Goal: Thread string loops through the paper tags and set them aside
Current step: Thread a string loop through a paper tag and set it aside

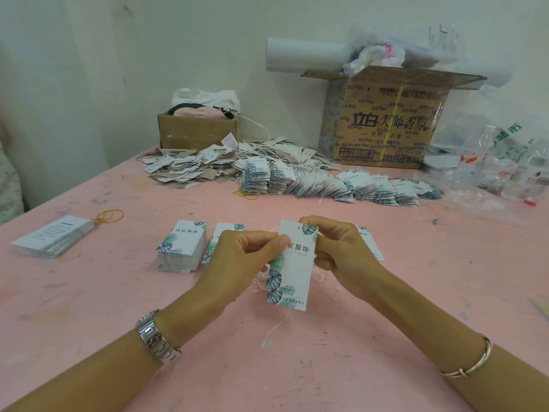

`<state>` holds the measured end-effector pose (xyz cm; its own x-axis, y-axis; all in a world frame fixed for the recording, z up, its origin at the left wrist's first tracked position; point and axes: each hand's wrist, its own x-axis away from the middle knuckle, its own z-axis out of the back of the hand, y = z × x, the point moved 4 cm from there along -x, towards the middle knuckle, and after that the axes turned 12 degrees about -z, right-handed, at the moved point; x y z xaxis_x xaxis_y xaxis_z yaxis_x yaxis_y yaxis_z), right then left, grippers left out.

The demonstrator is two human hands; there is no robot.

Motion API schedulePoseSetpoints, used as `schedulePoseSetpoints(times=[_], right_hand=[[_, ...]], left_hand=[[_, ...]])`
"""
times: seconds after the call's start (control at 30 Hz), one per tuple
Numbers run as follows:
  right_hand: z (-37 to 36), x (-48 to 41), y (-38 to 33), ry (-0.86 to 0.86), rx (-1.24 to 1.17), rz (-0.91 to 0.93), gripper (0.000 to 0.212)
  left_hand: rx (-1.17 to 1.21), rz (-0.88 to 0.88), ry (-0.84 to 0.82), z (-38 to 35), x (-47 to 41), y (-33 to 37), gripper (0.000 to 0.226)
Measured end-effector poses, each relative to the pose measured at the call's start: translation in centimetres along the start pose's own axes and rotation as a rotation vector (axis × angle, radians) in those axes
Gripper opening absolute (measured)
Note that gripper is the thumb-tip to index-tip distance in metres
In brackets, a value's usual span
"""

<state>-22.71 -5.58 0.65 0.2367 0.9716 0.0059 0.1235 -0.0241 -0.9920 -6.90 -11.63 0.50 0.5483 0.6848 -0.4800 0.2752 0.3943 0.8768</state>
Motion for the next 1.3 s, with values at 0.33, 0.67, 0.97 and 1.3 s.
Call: schedulePoseSetpoints(times=[0.33,0.67,0.97,1.3], right_hand=[[-0.2,0.2,0.0,-0.069,0.088,0.016,0.008],[-0.3,0.3,0.0,-0.096,0.089,0.013,0.006],[-0.3,0.3,-0.1,-0.187,0.118,0.018,0.012],[0.2,-0.1,0.1,-0.247,0.196,-0.033,0.011]], left_hand=[[-0.581,-0.352,0.094,0.2,1.0,2.1,0.028],[-0.816,-0.752,0.16,-0.1,1.3,3.9,0.019],[-0.977,-0.978,0.155,-0.6,1.8,4.8,0.007],[-0.863,-0.711,0.133,-0.4,1.2,4.2,0.011]])
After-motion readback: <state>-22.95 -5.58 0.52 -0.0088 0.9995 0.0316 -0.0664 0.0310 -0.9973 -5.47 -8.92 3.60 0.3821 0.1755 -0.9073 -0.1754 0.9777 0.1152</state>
